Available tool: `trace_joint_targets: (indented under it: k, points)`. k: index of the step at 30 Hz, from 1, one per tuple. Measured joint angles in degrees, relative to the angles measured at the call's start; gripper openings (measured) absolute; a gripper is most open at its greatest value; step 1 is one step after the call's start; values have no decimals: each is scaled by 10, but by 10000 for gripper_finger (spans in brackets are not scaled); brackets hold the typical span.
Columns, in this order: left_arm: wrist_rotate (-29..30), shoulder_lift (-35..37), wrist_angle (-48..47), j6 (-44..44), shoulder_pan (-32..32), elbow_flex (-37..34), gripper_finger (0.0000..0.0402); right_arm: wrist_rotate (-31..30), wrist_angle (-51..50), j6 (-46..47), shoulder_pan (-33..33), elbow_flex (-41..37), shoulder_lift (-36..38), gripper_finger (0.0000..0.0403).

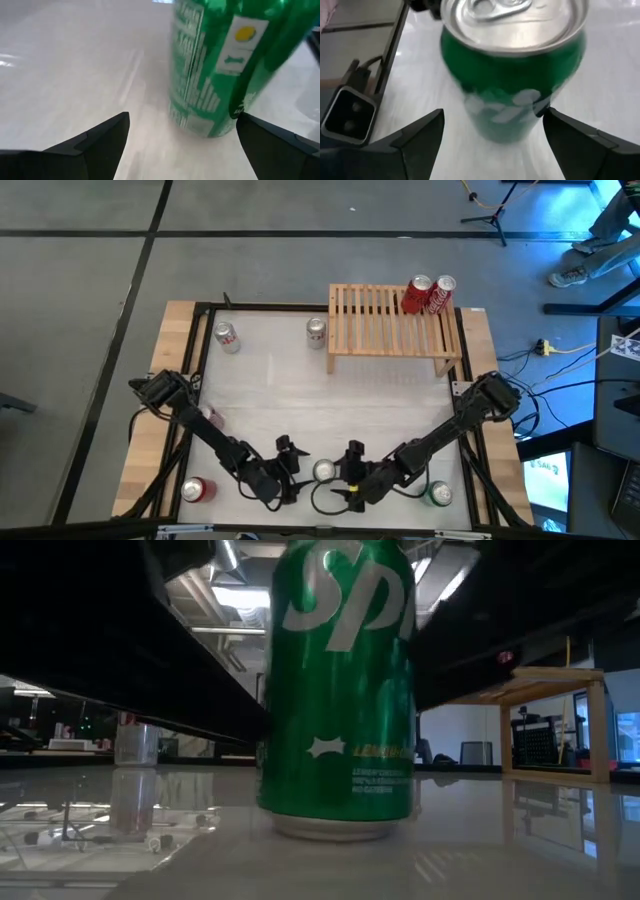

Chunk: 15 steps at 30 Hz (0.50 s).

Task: Place canned beverage on shelf
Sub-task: Put the left green soda can on the shelf

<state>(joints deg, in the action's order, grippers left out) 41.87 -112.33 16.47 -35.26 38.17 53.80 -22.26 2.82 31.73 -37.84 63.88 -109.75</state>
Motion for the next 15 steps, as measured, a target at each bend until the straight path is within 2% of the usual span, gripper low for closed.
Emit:
trace_joint_targets:
  k: [8,12,15]
  points:
    - [62,0,-52,-66,-5,0,347,36,-93,39,-1,0,66,330]
    - [37,0,-51,-68,-5,0,347,37,-117,39,-1,1,99,330]
    - [18,0,-50,-68,3,0,347,14,-135,37,-1,1,120,330]
